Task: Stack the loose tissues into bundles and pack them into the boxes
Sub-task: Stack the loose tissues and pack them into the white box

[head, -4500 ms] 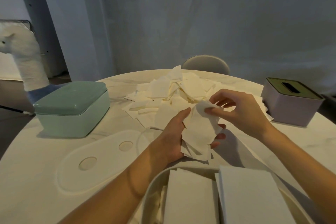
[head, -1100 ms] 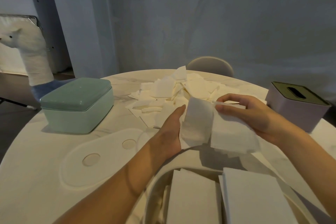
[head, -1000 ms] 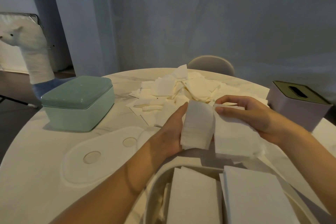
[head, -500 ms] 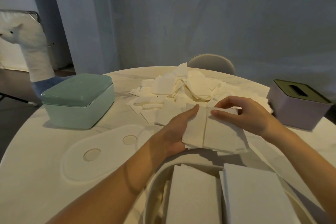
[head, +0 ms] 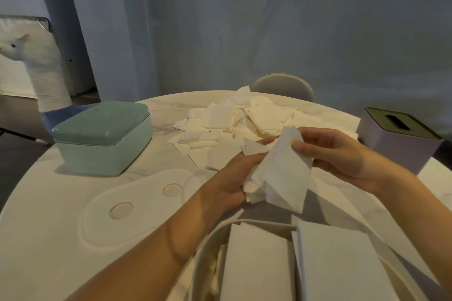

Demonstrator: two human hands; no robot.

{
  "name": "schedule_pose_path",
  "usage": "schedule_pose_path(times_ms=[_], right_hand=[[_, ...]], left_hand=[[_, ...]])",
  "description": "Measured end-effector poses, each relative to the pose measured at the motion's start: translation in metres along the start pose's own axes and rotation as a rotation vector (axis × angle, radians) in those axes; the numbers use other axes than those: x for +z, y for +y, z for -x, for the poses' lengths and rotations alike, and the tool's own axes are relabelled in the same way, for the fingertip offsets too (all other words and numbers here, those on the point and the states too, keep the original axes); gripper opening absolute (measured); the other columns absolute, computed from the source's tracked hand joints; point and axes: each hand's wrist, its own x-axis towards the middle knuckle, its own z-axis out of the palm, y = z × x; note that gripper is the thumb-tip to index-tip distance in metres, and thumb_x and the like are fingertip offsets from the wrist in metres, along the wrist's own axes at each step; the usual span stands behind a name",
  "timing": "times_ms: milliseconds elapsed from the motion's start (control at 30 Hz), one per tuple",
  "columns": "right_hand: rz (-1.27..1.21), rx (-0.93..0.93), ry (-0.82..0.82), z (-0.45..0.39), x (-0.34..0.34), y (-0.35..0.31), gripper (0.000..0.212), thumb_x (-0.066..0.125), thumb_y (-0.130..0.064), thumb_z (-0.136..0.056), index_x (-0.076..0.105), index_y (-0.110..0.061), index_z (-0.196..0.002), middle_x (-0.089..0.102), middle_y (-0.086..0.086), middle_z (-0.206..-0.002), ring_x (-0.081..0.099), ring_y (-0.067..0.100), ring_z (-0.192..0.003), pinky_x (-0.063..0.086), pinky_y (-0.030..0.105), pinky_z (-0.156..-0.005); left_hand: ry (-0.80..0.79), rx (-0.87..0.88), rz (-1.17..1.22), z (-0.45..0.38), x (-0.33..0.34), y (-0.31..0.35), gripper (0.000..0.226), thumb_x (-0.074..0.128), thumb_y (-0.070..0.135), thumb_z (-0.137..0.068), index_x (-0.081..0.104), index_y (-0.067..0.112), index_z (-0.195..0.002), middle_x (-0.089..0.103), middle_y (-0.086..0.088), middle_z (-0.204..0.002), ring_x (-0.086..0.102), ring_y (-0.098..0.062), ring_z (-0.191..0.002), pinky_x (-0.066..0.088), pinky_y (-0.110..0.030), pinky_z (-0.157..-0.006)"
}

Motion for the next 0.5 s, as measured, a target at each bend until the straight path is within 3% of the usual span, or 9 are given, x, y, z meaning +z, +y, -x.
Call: schedule_pose_path(times_ms=[67, 133, 233, 300, 400, 500], right_hand=[[0.105, -0.038, 0.034, -0.003, 0.004, 0.004, 0.047, 0.071, -0.049, -0.071, 0.071, -0.031, -0.114, 0.073, -0.013, -0.107, 0.069, 0.011, -0.103, 0.057, 0.026, -0.09], [0.261, -0.088, 0.095, -0.006, 0.009, 0.008, 0.043, 0.07, -0.052, -0.072, 0.072, -0.032, -0.11, 0.072, -0.019, -0.102, 0.068, 0.006, -0.099, 0.056, 0.023, -0.088], [0.417, -0.17, 0.181, -0.01, 0.014, 0.015, 0.036, 0.069, -0.054, -0.076, 0.072, -0.035, -0.107, 0.071, -0.024, -0.1, 0.068, 0.005, -0.097, 0.057, 0.022, -0.082], [0.426, -0.199, 0.194, -0.013, 0.015, 0.02, 0.037, 0.07, -0.055, -0.075, 0.07, -0.038, -0.108, 0.07, -0.025, -0.102, 0.066, 0.006, -0.097, 0.059, 0.022, -0.077], [0.458, -0.148, 0.13, -0.014, 0.016, 0.025, 0.05, 0.073, -0.059, -0.069, 0.062, -0.045, -0.115, 0.064, -0.027, -0.11, 0.064, 0.006, -0.099, 0.06, 0.021, -0.073], [0.444, -0.155, 0.094, -0.014, 0.014, 0.027, 0.045, 0.071, -0.056, -0.073, 0.066, -0.04, -0.115, 0.068, -0.027, -0.102, 0.066, 0.005, -0.095, 0.06, 0.025, -0.077]], left_hand=[[-0.006, -0.046, -0.009, -0.001, 0.002, -0.002, 0.042, 0.055, 0.04, -0.103, 0.054, 0.017, -0.138, 0.071, -0.014, -0.117, 0.071, -0.021, -0.099, 0.061, -0.037, -0.086], [-0.063, -0.077, -0.023, -0.003, 0.0, -0.005, 0.053, 0.046, 0.056, -0.103, 0.049, 0.021, -0.142, 0.068, -0.016, -0.124, 0.071, -0.026, -0.103, 0.057, -0.045, -0.094], [-0.04, -0.093, -0.024, 0.0, 0.004, -0.005, 0.058, 0.033, 0.07, -0.098, 0.053, 0.027, -0.131, 0.077, -0.008, -0.104, 0.076, -0.025, -0.092, 0.06, -0.045, -0.086], [-0.047, -0.063, -0.081, 0.003, 0.007, -0.003, 0.058, 0.037, 0.075, -0.09, 0.055, 0.031, -0.124, 0.079, -0.003, -0.094, 0.077, -0.022, -0.087, 0.06, -0.042, -0.086], [-0.048, -0.058, -0.185, 0.005, 0.009, 0.001, 0.055, 0.048, 0.073, -0.083, 0.057, 0.034, -0.12, 0.078, 0.0, -0.091, 0.076, -0.02, -0.085, 0.06, -0.042, -0.086], [-0.065, -0.049, -0.281, 0.007, 0.004, 0.006, 0.036, 0.056, 0.054, -0.098, 0.058, 0.029, -0.124, 0.076, -0.003, -0.098, 0.075, -0.021, -0.089, 0.061, -0.041, -0.083]])
